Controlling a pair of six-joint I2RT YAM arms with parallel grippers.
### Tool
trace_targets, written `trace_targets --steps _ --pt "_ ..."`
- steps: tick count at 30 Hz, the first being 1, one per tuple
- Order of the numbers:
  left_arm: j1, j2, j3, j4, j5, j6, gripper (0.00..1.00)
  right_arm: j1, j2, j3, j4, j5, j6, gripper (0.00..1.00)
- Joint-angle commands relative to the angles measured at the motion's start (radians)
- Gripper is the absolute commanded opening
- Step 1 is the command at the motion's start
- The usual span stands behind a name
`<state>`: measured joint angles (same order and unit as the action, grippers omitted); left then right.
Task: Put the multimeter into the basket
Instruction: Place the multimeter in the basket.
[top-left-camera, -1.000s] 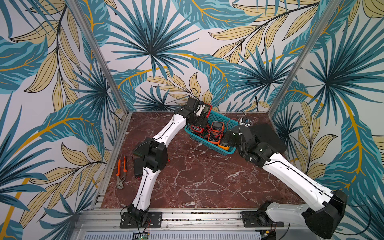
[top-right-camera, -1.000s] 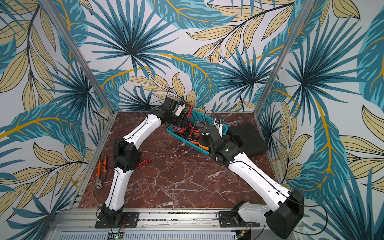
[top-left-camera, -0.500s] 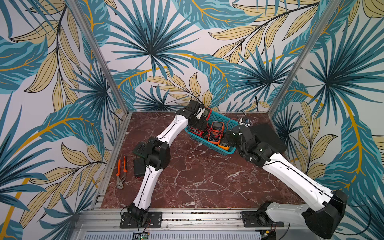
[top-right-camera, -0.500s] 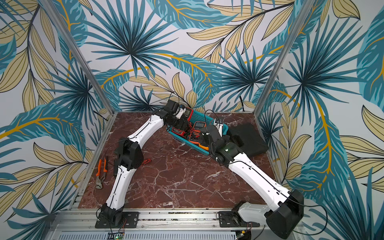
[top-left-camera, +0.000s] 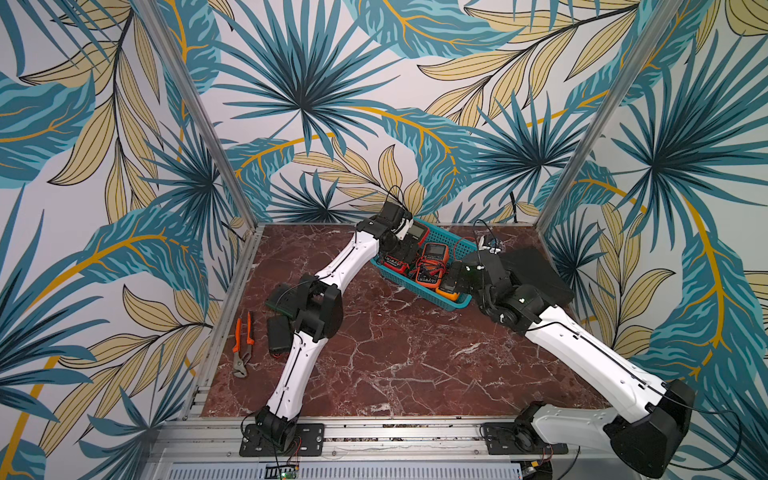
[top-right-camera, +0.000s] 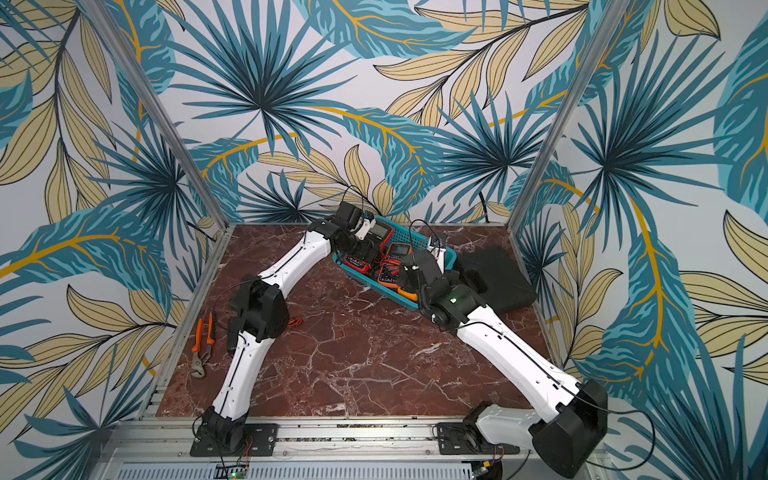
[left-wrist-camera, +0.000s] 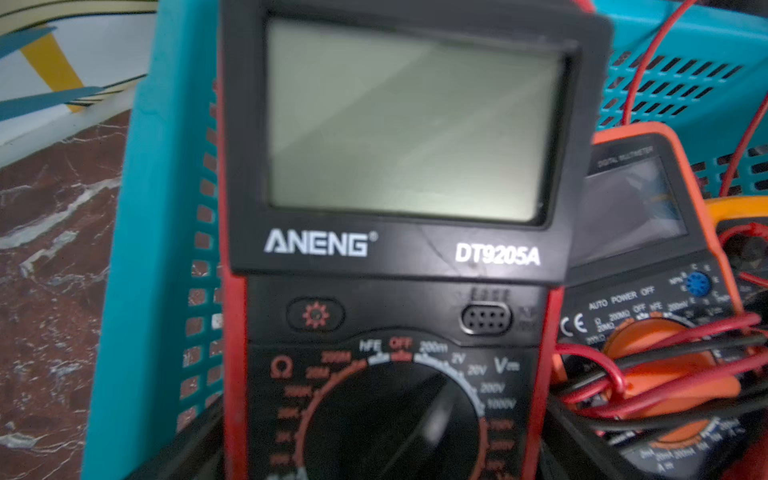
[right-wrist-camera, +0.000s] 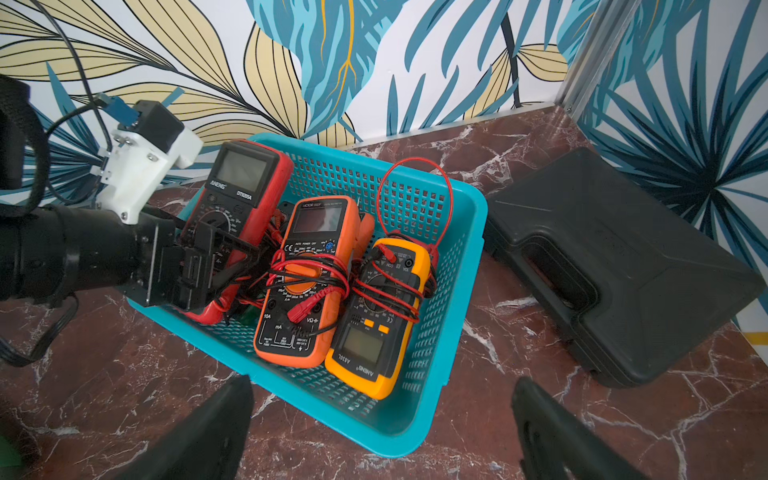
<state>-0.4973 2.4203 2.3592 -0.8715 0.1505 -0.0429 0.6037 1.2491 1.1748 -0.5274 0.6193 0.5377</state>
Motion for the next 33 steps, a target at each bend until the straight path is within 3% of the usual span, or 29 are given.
trace_targets --steps 1,11,17,19,23,28,33 --pt "-0.007 0.007 0.052 0.051 0.013 0.006 1.00 -0.004 -0.017 -0.005 0.007 -0.005 0.008 1.00" --pt "-0.007 -0.076 -0.013 0.092 -0.115 -0.064 1.00 -0.004 -0.002 0.006 0.007 -0.014 0.001 1.00" --pt "-0.007 -0.093 -0.032 0.085 -0.109 -0.044 1.00 -0.023 0.058 0.057 0.036 -0.035 -0.068 0.98" --pt "-0.007 -0.098 -0.048 0.092 -0.110 -0.036 1.00 -0.068 0.104 0.096 0.060 -0.129 -0.097 0.92" --pt "-0.007 -0.087 -0.048 0.098 -0.086 -0.022 1.00 -0.189 0.261 0.223 0.106 -0.434 -0.114 0.74" --pt "-0.007 -0.076 -0.037 0.102 -0.072 -0.018 1.00 -0.270 0.505 0.431 0.144 -0.781 -0.099 0.61" --pt "-0.007 -0.072 -0.037 0.111 -0.072 -0.017 1.00 -0.301 0.693 0.581 0.191 -0.910 -0.050 0.52"
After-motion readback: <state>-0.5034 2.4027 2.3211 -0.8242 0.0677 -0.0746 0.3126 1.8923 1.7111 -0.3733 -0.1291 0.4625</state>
